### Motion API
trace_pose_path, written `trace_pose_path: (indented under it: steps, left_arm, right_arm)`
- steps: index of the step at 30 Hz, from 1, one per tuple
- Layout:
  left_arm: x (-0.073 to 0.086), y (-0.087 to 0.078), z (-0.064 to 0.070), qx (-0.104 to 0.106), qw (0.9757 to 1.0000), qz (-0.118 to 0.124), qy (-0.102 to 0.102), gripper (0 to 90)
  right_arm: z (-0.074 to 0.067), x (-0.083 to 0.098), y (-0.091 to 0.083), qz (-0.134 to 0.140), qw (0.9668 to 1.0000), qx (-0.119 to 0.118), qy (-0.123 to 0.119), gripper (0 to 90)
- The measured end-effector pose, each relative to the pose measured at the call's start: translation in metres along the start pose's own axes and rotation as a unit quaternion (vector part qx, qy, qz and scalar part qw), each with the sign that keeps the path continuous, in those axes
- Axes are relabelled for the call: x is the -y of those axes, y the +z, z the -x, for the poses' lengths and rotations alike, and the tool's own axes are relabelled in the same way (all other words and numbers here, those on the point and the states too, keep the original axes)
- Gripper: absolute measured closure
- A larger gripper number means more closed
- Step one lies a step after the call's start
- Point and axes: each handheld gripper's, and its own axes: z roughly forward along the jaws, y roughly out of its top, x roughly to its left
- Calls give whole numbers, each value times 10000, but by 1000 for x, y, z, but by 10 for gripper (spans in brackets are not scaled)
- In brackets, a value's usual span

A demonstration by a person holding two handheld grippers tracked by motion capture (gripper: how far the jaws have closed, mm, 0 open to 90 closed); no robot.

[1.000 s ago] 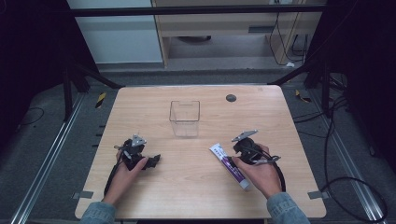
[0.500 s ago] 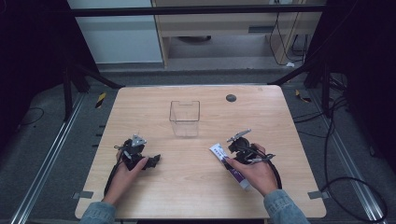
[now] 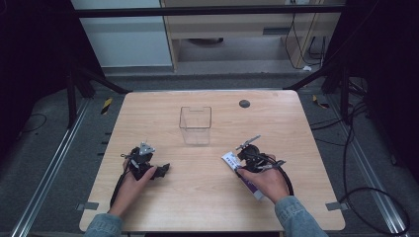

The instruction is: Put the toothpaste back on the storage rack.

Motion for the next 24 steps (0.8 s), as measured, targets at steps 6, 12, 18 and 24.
trace_pose_path:
  steps: [6, 12, 18, 24]
  left_arm:
    - [0, 0, 0, 0, 10000, 0, 0, 0]
    - [0, 0, 0, 1, 10000, 1, 0, 0]
    - [0, 0, 0, 0, 10000, 1, -2, 0]
    - [0, 0, 0, 1, 10000, 1, -2, 0]
  right_arm:
    - [-1, -6, 9, -90, 9999, 12, 69, 417]
    - [0, -11, 18, -235, 9997, 16, 113, 418]
    - [-2, -13, 24, -326, 9993, -2, 170, 423]
    - [-3, -15, 27, -369, 9991, -63, 202, 429]
